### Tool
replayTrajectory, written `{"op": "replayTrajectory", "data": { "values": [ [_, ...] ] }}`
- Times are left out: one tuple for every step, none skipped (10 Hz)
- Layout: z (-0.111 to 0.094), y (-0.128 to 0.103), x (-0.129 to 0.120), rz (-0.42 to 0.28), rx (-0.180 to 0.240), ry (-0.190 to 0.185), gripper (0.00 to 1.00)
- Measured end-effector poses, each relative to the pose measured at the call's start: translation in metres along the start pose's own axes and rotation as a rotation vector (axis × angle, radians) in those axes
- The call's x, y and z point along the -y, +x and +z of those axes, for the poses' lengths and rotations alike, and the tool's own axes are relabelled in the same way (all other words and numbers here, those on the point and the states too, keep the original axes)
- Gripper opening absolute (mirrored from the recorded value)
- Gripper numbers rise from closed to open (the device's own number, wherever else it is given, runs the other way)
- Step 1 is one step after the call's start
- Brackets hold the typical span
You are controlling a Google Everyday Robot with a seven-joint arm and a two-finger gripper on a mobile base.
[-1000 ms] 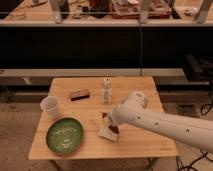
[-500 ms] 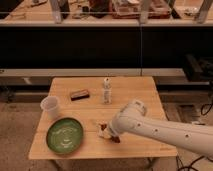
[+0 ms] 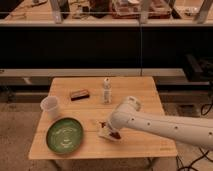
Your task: Place the pepper on the white sponge
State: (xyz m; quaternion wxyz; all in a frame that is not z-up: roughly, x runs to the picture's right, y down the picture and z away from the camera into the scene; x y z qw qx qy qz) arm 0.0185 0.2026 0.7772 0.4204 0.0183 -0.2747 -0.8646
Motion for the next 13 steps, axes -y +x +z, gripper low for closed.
{"op": "replayTrajectory", "data": {
  "values": [
    [0.004, 0.001, 0.0, -0.004, 0.01, -0.002, 0.37],
    [0.009, 0.002, 0.002, -0.01, 0.019, -0.003, 0.4],
    [0.012, 0.002, 0.003, -0.013, 0.026, -0.004, 0.47],
    [0.014, 0.002, 0.002, -0.017, 0.031, -0.008, 0.58],
    [0.016, 0.003, 0.002, -0.02, 0.033, -0.011, 0.67],
    [0.017, 0.004, 0.001, -0.021, 0.035, -0.014, 0.76],
    [0.018, 0.005, 0.001, -0.02, 0.036, -0.015, 0.8],
    [0.019, 0.005, 0.001, -0.018, 0.04, -0.014, 0.8],
    [0.019, 0.005, 0.002, -0.018, 0.044, -0.009, 0.8],
    [0.019, 0.005, 0.001, -0.016, 0.044, -0.006, 0.8],
    [0.017, 0.007, -0.004, 0.002, 0.041, -0.007, 0.8],
    [0.015, 0.009, -0.012, 0.044, 0.036, -0.012, 0.8],
    [0.012, 0.011, -0.023, 0.097, 0.029, -0.02, 0.8]
  ]
}}
